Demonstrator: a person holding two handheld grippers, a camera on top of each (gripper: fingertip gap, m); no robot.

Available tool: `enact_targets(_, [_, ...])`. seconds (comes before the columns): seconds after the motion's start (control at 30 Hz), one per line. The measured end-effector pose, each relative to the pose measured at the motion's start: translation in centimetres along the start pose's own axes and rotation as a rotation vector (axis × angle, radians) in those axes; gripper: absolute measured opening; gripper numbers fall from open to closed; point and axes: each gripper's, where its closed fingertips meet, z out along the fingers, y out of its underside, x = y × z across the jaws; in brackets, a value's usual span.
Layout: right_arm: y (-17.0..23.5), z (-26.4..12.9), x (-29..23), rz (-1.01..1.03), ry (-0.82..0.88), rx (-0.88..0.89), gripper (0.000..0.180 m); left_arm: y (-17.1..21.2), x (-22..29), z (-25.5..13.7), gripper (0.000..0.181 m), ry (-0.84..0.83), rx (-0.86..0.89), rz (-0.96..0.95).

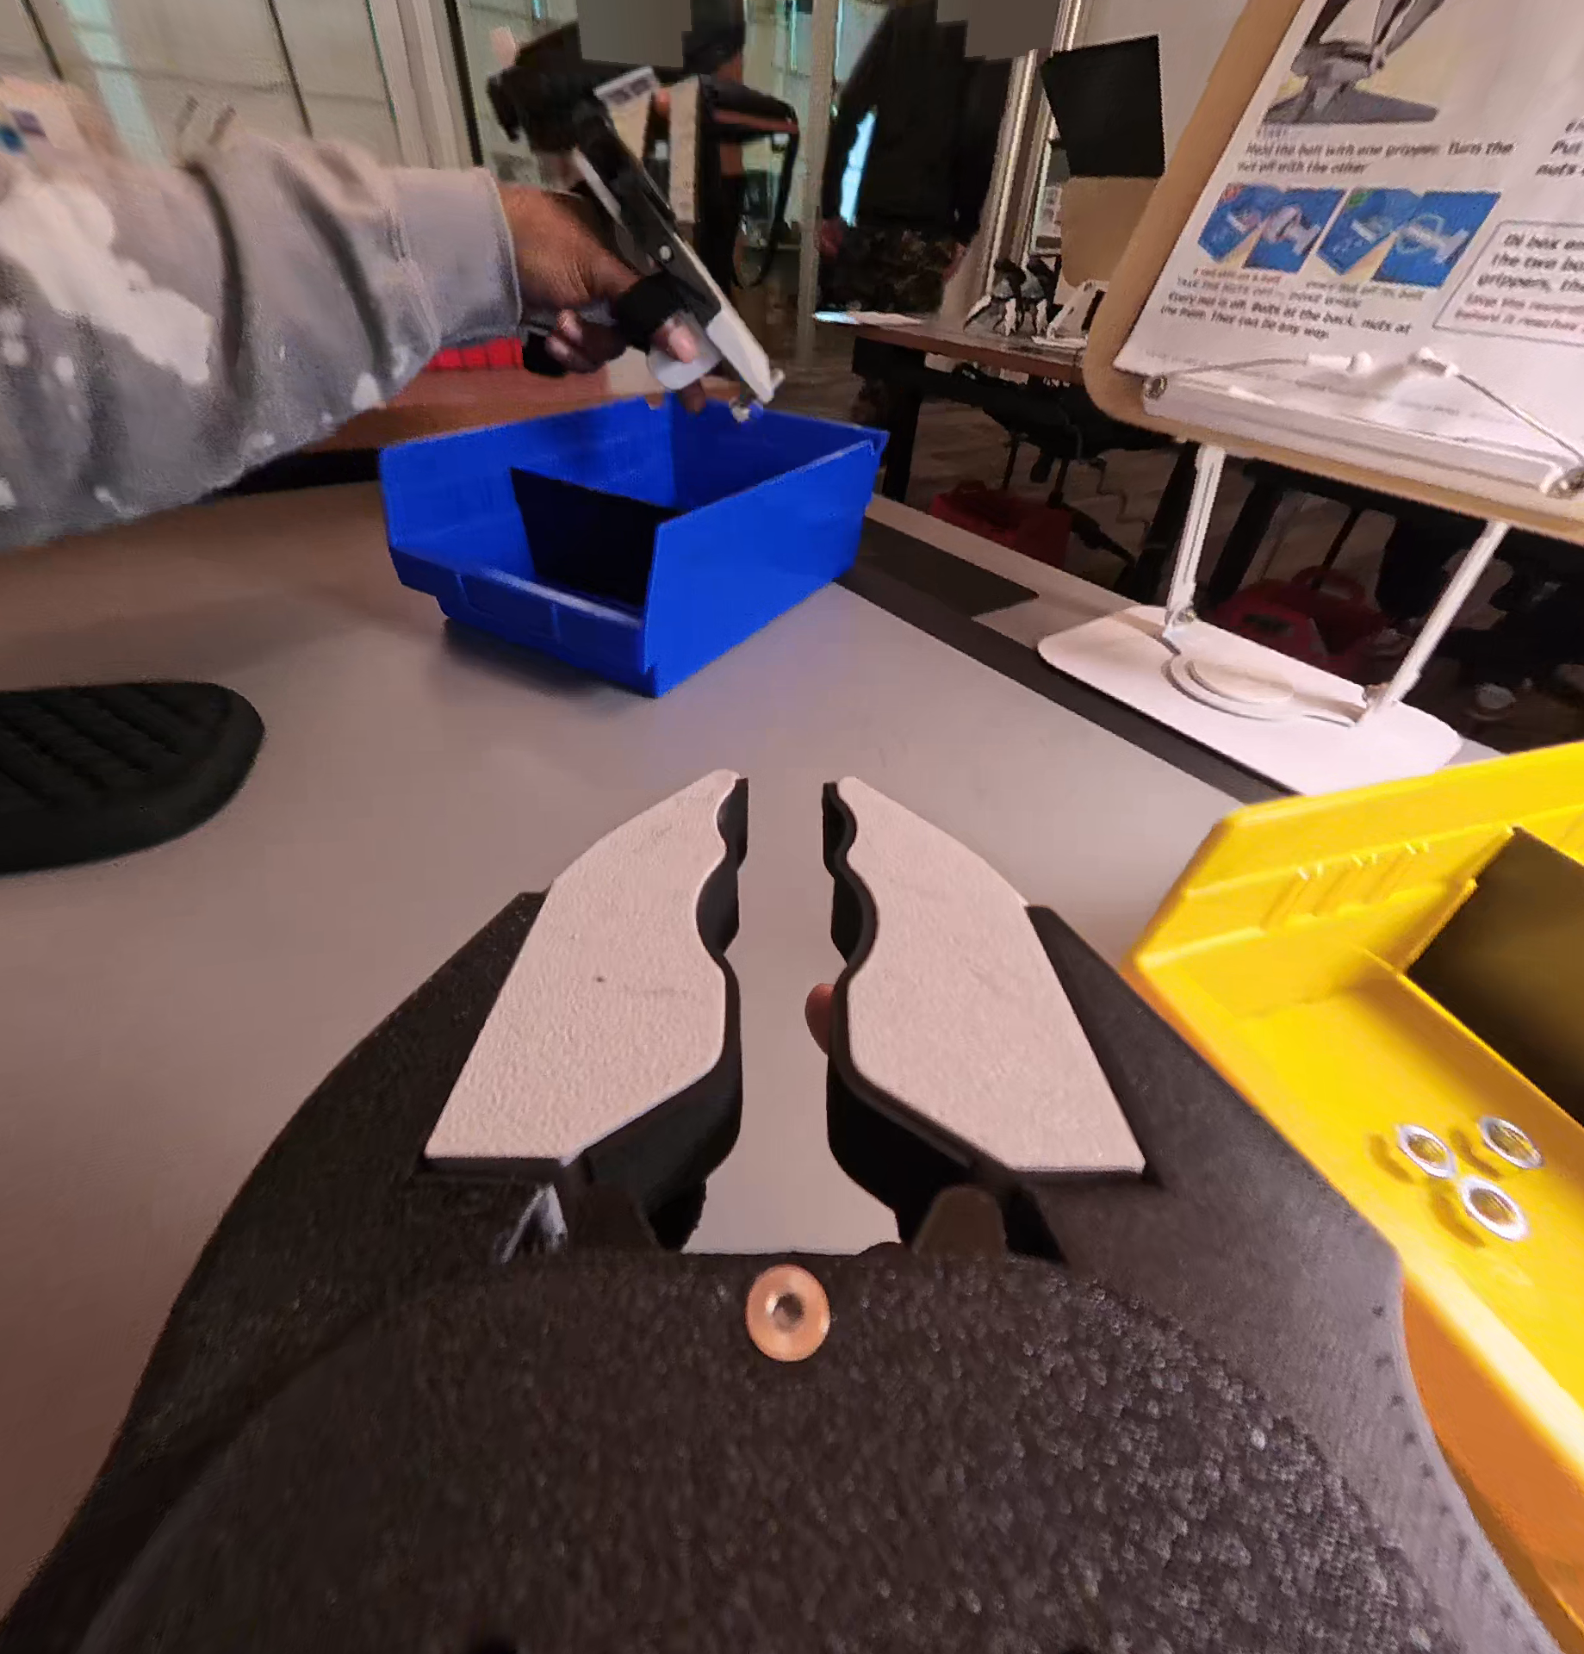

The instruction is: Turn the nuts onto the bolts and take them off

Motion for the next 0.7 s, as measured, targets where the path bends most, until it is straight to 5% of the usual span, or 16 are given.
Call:
enact_targets(0.03, [-0.9, 0.4, -0.2, 0.019, -0.021, 0.021, 0.015, -1.5, 2.8, -1.4, 0.011, 0.05, 0.098, 0.045])
enact_targets(0.17, [-5.6, 2.3, -1.5, 0.116, -0.144, 0.133, 0.016, -3.6, 14.7, -5.4, 0.01, 0.231, 0.397, 0.254])
enact_targets(0.37, [-9.0, 5.7, -3.7, 0.142, -0.242, 0.127, 0.022, 0.5, 27.6, -4.9, 0.01, 0.384, 0.576, 0.364])
enact_targets(0.7, [-4.2, 8.7, -5.5, 0.219, -0.227, -0.066, 0.014, 3.7, 30.0, -1.6, 0.01, 0.138, 0.614, 0.456])
